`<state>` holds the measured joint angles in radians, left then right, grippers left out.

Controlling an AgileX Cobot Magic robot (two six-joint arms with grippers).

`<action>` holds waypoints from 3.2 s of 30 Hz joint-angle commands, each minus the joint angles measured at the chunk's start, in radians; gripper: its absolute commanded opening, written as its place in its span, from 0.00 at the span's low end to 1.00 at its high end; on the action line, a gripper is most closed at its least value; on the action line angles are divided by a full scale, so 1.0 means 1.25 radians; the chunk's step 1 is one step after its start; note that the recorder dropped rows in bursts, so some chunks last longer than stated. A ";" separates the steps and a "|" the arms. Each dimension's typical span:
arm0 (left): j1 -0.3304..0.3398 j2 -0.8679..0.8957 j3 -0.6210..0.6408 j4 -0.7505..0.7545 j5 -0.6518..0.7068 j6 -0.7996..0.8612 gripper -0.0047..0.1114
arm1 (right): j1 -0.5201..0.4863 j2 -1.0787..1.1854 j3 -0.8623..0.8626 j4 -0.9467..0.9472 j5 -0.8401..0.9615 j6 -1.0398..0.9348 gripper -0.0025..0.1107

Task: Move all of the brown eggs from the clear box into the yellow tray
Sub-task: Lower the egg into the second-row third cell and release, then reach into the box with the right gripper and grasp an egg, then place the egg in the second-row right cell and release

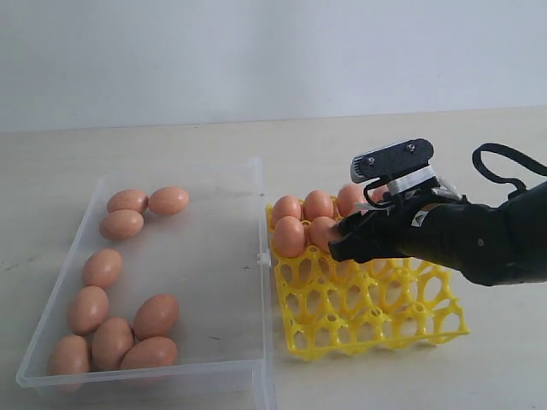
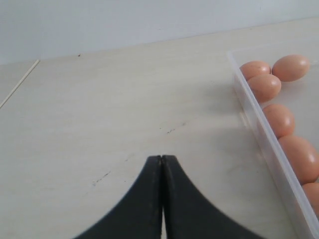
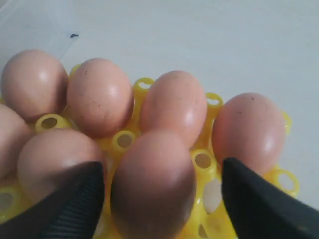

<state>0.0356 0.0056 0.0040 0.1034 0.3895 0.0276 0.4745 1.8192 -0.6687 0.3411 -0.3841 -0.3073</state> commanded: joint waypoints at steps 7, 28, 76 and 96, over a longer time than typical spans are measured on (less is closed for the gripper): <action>-0.006 -0.004 -0.003 -0.002 -0.007 -0.004 0.04 | 0.053 -0.275 -0.132 -0.081 0.317 -0.017 0.11; -0.006 -0.004 -0.003 -0.002 -0.007 -0.004 0.04 | 0.295 0.235 -0.704 -0.105 0.859 0.282 0.66; -0.006 -0.004 -0.003 -0.002 -0.007 -0.004 0.04 | 0.336 0.332 -0.724 -0.013 0.850 0.120 0.02; -0.006 -0.004 -0.003 -0.002 -0.007 -0.004 0.04 | 0.143 -0.095 -0.176 -0.178 0.023 0.236 0.02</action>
<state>0.0356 0.0056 0.0040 0.1034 0.3895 0.0276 0.6998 1.7661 -1.0123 0.0508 -0.2250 0.0643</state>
